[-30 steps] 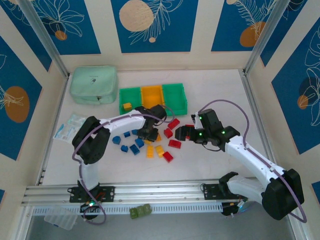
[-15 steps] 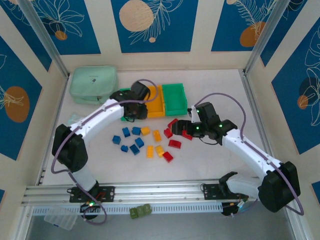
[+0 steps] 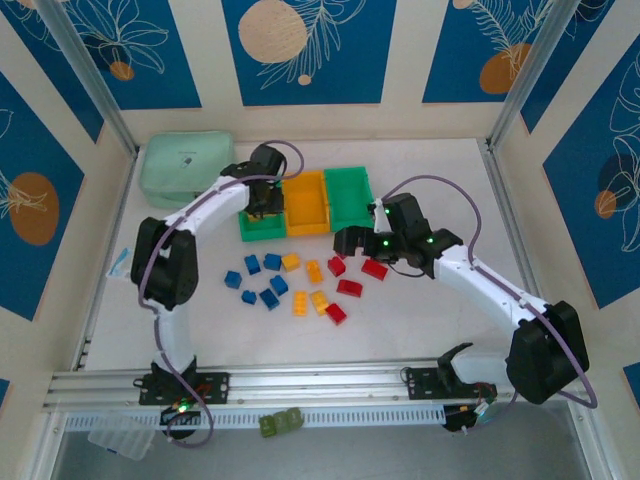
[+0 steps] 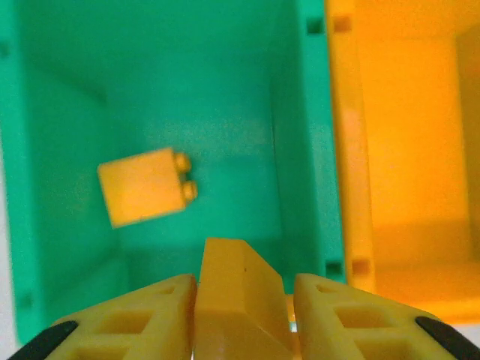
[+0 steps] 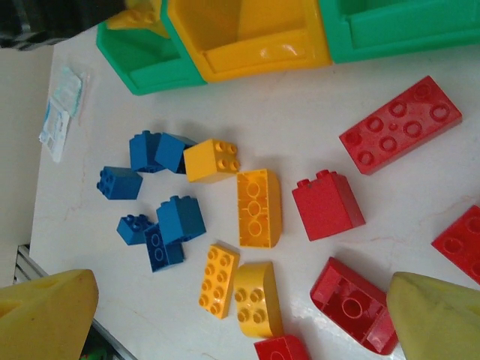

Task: Sort the legos into containers by color
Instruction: Place the lego in the container, then pick up the lego from the center of the table.

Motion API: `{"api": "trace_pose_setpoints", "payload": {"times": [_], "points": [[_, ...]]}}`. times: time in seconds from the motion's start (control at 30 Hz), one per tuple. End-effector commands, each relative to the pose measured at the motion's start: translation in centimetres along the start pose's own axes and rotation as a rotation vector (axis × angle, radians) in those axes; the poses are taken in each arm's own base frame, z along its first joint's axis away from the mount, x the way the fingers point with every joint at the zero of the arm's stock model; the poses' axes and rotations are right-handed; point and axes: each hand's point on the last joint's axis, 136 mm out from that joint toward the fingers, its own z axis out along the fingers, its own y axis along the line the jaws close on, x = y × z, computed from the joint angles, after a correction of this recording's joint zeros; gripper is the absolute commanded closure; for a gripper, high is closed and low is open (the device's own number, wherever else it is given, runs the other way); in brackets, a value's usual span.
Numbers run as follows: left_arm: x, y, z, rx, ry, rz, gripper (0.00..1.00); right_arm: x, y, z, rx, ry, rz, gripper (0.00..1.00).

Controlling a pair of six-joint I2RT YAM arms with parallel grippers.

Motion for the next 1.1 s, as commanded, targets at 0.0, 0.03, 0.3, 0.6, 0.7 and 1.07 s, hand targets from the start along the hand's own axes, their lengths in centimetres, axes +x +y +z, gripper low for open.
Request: {"api": "trace_pose_setpoints", "payload": {"times": [0.0, 0.03, 0.3, 0.6, 0.7, 1.07], "points": [[-2.1, 0.0, 0.3, -0.015, -0.025, 0.021, 0.5, -1.1, 1.0, 0.0, -0.022, -0.022, 0.002, 0.01], [-2.2, -0.3, 0.3, -0.001, -0.023, 0.028, 0.49, -1.2, 1.0, 0.0, -0.019, -0.019, -0.002, 0.01], [-1.7, -1.5, -3.2, 0.108, -0.018, 0.027, 0.43, -1.3, 0.4, 0.0, -0.001, -0.015, 0.001, 0.01], [5.9, -3.3, -6.6, 0.216, 0.11, 0.042, 0.39, 0.2, -0.6, 0.2, 0.018, 0.03, 0.028, 0.01], [8.5, -4.3, -7.0, 0.218, 0.15, 0.086, 0.37, 1.0, -0.9, 0.5, 0.011, 0.052, 0.042, 0.01], [14.2, -6.5, -4.9, 0.135, 0.26, 0.141, 0.34, 3.8, -2.0, 1.4, 0.001, 0.096, 0.11, 0.01]]}}
